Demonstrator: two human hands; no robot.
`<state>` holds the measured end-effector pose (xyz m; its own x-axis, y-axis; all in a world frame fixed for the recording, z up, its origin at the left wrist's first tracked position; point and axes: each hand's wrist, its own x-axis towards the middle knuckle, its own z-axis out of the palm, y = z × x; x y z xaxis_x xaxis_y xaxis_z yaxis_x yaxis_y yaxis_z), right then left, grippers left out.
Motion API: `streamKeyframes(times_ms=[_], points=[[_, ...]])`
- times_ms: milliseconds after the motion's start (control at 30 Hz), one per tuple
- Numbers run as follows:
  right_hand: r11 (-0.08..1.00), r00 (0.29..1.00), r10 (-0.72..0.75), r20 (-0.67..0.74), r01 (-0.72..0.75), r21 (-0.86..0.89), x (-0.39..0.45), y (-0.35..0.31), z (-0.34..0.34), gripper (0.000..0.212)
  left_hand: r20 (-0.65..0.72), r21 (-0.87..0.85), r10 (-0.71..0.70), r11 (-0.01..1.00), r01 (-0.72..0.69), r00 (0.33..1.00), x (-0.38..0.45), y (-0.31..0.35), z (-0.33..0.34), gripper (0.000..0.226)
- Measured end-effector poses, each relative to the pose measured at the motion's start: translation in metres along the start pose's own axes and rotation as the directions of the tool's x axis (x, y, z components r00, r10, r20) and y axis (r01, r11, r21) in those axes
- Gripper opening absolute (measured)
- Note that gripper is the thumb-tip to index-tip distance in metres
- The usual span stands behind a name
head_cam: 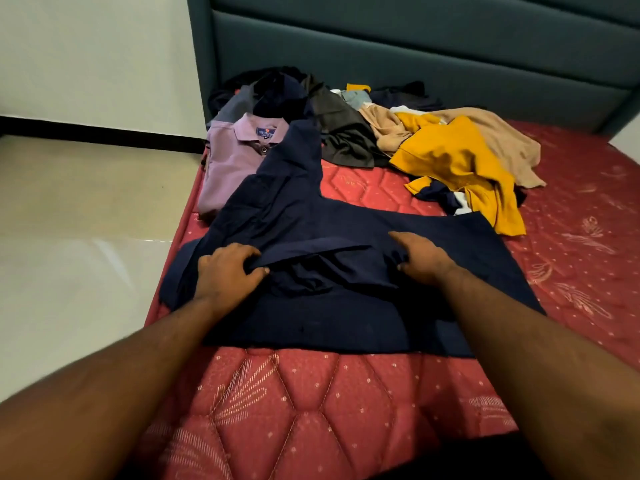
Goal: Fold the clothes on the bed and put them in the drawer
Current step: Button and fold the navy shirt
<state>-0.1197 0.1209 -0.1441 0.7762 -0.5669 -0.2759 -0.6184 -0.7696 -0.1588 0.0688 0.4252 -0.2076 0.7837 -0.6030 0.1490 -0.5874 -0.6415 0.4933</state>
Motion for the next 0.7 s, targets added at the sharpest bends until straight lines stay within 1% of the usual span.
streamKeyframes(times_ms=[33,67,100,133,200,233,267,300,333,367,400,433,500,533,567,600,633,667,700], points=[[0.999,0.996,0.045,0.074,-0.044,-0.011,0.008,0.002,0.005,0.095,0.025,-0.038,0.006,0.999,-0.005,1.000,0.004,0.000,0.002,0.034],[0.994,0.986,0.102,0.128,-0.098,-0.040,0.015,0.007,0.008,0.104,0.033,-0.095,0.006,0.995,-0.003,0.999,0.006,0.000,0.003,0.030],[0.989,0.975,0.143,0.168,-0.134,-0.060,0.021,0.011,0.011,0.102,0.026,-0.153,-0.002,0.988,0.006,1.000,0.008,-0.001,0.006,0.025],[0.988,0.968,0.153,0.199,-0.145,-0.051,0.024,0.014,0.009,0.091,0.004,-0.202,-0.016,0.979,0.016,1.000,0.009,-0.001,0.007,0.020],[0.993,0.954,0.117,0.278,-0.106,-0.056,0.028,0.017,0.002,0.059,-0.038,-0.247,-0.052,0.968,0.041,0.998,0.011,-0.002,0.008,0.020],[0.990,0.943,0.107,0.314,-0.074,-0.117,0.026,0.016,-0.006,0.047,-0.052,-0.257,-0.064,0.965,0.048,0.997,0.011,-0.002,0.007,0.021],[0.981,0.948,0.120,0.294,-0.067,-0.183,0.025,0.015,-0.013,0.040,-0.058,-0.265,-0.069,0.963,0.052,0.996,0.012,-0.003,0.007,0.022],[0.968,0.972,0.129,0.197,-0.080,-0.238,0.023,0.013,-0.024,0.035,-0.060,-0.275,-0.068,0.960,0.049,0.996,0.014,-0.004,0.006,0.022],[0.958,0.990,0.127,0.060,-0.107,-0.265,0.021,0.010,-0.037,0.030,-0.059,-0.290,-0.064,0.956,0.045,0.996,0.015,-0.004,0.005,0.022],[0.954,0.990,0.090,-0.107,-0.117,-0.278,0.017,0.007,-0.051,0.027,-0.061,-0.307,-0.061,0.951,0.039,0.996,0.015,-0.004,0.003,0.022],[0.947,0.961,0.016,-0.275,-0.103,-0.305,0.014,0.005,-0.065,0.026,-0.080,-0.323,-0.060,0.946,0.031,0.995,0.014,-0.002,0.001,0.023],[0.932,0.907,-0.072,-0.416,-0.087,-0.351,0.009,0.003,-0.081,0.026,-0.114,-0.331,-0.053,0.944,0.012,0.992,0.012,0.000,-0.002,0.024],[0.904,0.784,-0.208,-0.584,-0.073,-0.420,0.000,0.001,-0.106,0.022,-0.199,-0.312,0.014,0.947,-0.077,0.980,0.005,0.004,-0.008,0.028],[0.905,0.739,-0.229,-0.634,-0.078,-0.418,-0.006,0.004,-0.113,0.021,-0.238,-0.297,0.081,0.943,-0.152,0.968,-0.001,0.008,-0.013,0.031],[0.907,0.711,-0.243,-0.659,-0.073,-0.414,-0.011,0.007,-0.112,0.022,-0.259,-0.275,0.157,0.934,-0.228,0.953,-0.007,0.009,-0.014,0.034],[0.905,0.704,-0.258,-0.661,-0.064,-0.421,-0.020,0.010,-0.108,0.022,-0.267,-0.237,0.237,0.923,-0.302,0.934,-0.014,0.009,-0.017,0.038],[0.909,0.724,-0.252,-0.642,-0.050,-0.413,-0.028,0.014,-0.100,0.023,-0.256,-0.169,0.321,0.914,-0.369,0.912,-0.021,0.007,-0.016,0.041],[0.928,0.761,-0.208,-0.615,-0.044,-0.369,-0.035,0.020,-0.087,0.025,-0.225,-0.075,0.398,0.903,-0.423,0.890,-0.026,0.004,-0.012,0.043],[0.956,0.808,-0.122,-0.576,-0.060,-0.286,-0.044,0.025,-0.071,0.031,-0.181,0.021,0.456,0.888,-0.460,0.872,-0.037,0.000,-0.008,0.044]])
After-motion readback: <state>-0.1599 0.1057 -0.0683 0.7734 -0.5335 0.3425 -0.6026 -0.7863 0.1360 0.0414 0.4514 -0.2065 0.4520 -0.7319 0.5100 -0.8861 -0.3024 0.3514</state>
